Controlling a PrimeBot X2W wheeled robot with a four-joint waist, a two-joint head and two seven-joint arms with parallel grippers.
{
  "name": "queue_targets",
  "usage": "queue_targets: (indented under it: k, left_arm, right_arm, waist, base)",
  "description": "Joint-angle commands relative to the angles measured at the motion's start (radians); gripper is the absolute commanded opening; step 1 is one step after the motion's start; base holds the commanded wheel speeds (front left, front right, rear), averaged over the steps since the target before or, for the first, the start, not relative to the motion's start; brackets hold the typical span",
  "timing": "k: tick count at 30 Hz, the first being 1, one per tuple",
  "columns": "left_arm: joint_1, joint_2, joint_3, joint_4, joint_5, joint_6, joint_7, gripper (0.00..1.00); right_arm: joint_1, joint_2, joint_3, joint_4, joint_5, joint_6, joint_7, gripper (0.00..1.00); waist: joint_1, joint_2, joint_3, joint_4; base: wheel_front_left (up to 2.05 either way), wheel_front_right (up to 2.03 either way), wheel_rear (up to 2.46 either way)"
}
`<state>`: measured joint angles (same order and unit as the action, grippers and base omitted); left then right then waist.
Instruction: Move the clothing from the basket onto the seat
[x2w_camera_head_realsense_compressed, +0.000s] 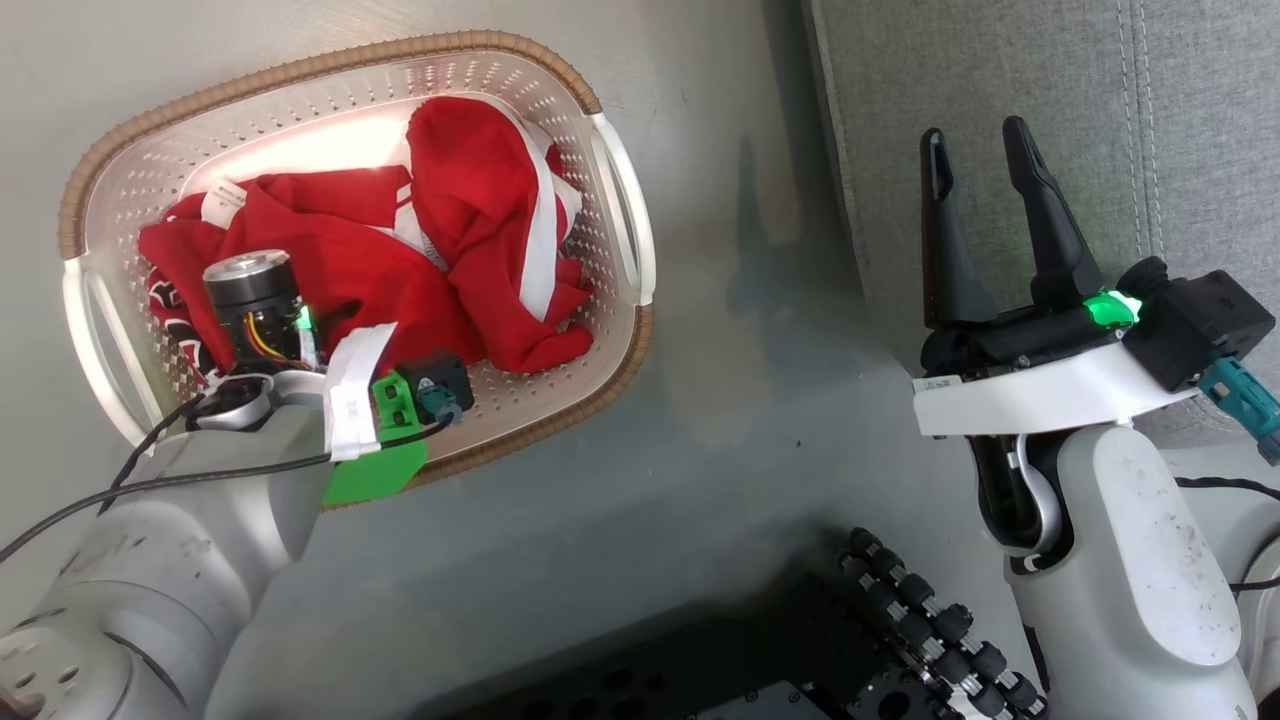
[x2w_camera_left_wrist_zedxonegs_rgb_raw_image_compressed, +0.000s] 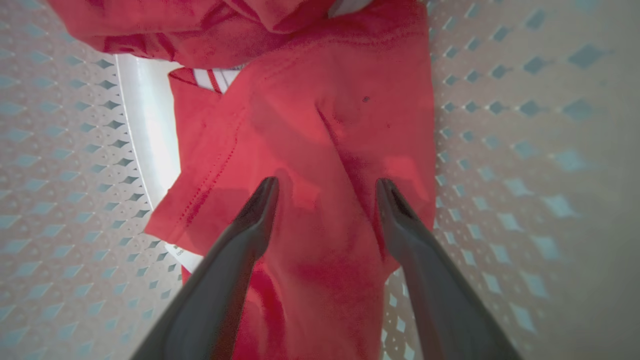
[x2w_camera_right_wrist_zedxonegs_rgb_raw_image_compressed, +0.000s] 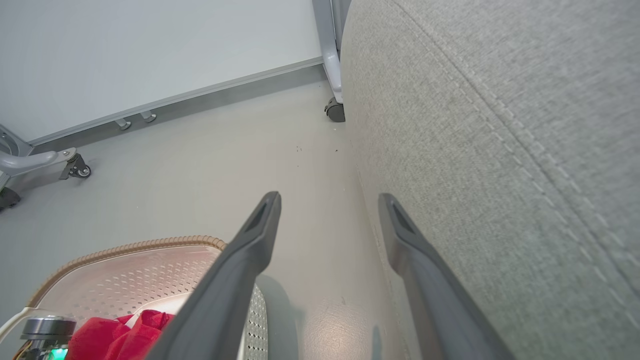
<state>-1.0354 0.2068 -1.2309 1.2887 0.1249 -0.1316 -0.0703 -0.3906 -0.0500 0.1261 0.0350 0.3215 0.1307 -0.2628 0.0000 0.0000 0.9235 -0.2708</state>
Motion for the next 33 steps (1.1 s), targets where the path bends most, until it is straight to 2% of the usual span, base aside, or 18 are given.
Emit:
queue_targets:
  k: [1,11,15,25,32,33]
  left_arm:
    - [-0.01,0.016,-0.011,0.001,-0.007,0.002,0.018,1.0]
    - [-0.018,0.062,-0.044,0.0,-0.07,0.002,0.128,1.0]
    - [-0.018,0.081,-0.048,0.001,-0.099,0.002,0.212,1.0]
    - [-0.076,0.093,-0.049,0.0,-0.186,0.002,0.225,1.0]
    - [-0.068,0.094,-0.05,0.002,-0.24,0.002,0.292,1.0]
    - [-0.062,0.094,-0.05,0.002,-0.242,0.002,0.301,0.65]
  right_arm:
    - [-0.003,-0.001,0.002,-0.001,-0.001,0.0,-0.003,1.0]
    - [-0.001,-0.001,0.021,-0.013,0.016,0.0,-0.003,1.0]
    - [0.002,0.0,0.034,-0.014,0.021,0.0,-0.003,1.0]
    - [0.002,-0.001,0.061,-0.025,0.029,0.0,-0.003,1.0]
    - [0.003,-0.002,0.061,-0.03,0.024,0.0,-0.003,1.0]
    - [0.002,-0.002,0.062,-0.03,0.023,0.0,-0.003,1.0]
  waist:
    - [0.0,0.0,0.001,0.001]
    - [0.0,0.0,0.042,-0.027]
    - [0.0,0.0,0.065,-0.04]
    - [0.0,0.0,0.11,-0.064]
    - [0.0,0.0,0.116,-0.069]
    - [0.0,0.0,0.115,-0.069]
  base:
    - [0.0,0.0,0.0]
    - [0.0,0.0,0.0]
    - [0.0,0.0,0.0]
    - [0.0,0.0,0.0]
    - [0.0,0.0,0.0]
    - [0.0,0.0,0.0]
